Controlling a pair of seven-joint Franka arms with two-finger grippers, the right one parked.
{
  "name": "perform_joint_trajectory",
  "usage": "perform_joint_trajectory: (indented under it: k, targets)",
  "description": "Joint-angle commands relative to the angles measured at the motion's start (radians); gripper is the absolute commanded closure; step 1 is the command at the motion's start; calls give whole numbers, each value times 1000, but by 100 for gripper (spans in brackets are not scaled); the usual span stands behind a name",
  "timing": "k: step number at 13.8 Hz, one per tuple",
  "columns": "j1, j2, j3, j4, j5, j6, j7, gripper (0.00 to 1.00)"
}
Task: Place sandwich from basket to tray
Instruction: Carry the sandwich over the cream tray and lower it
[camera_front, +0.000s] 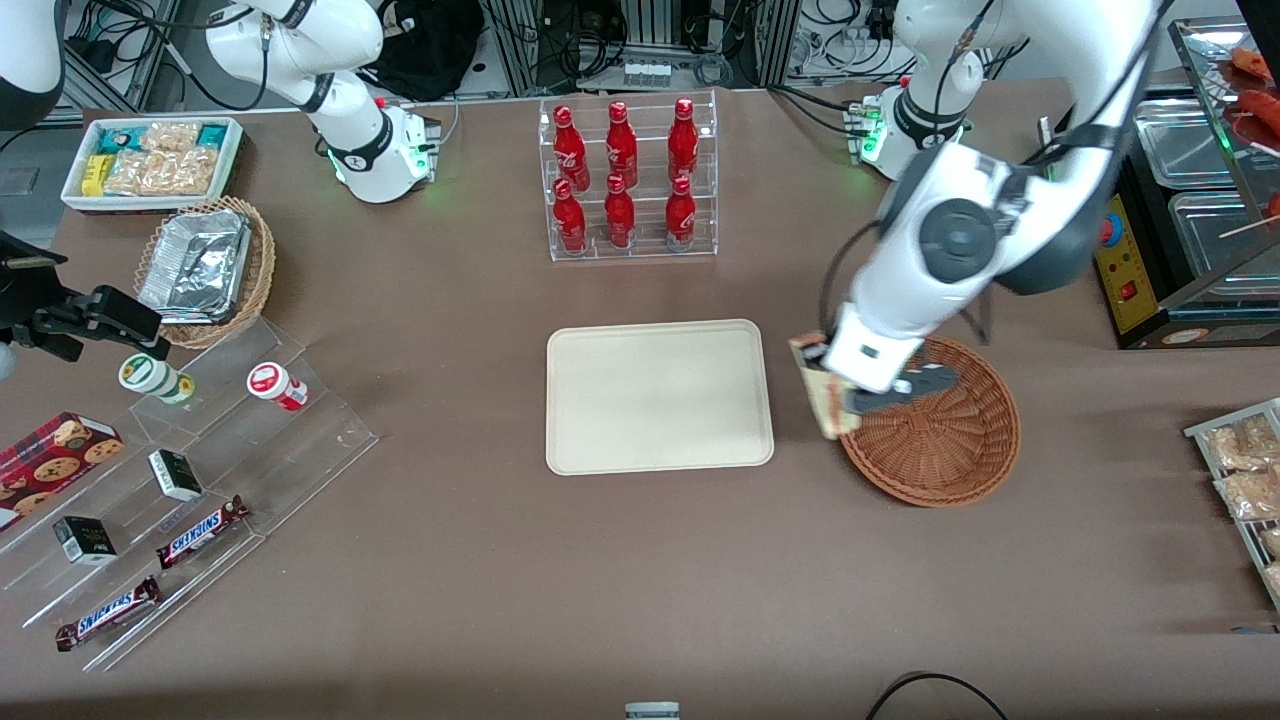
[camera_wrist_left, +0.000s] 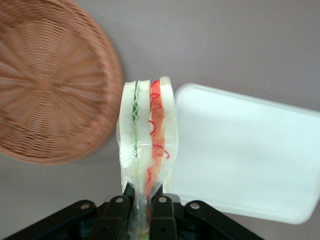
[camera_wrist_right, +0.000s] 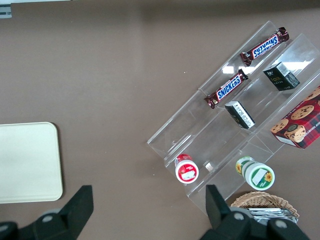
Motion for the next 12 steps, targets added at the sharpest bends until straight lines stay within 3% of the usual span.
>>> perform_joint_trajectory:
  k: [1, 4, 7, 12]
  targets:
    - [-94, 103, -5, 99, 65, -10, -63, 86]
    - [-191, 222, -5, 167, 195, 21, -189, 86]
    - [-275, 323, -2, 181, 313, 168, -321, 86]
    - [-332, 436, -2, 176, 537, 329, -455, 84]
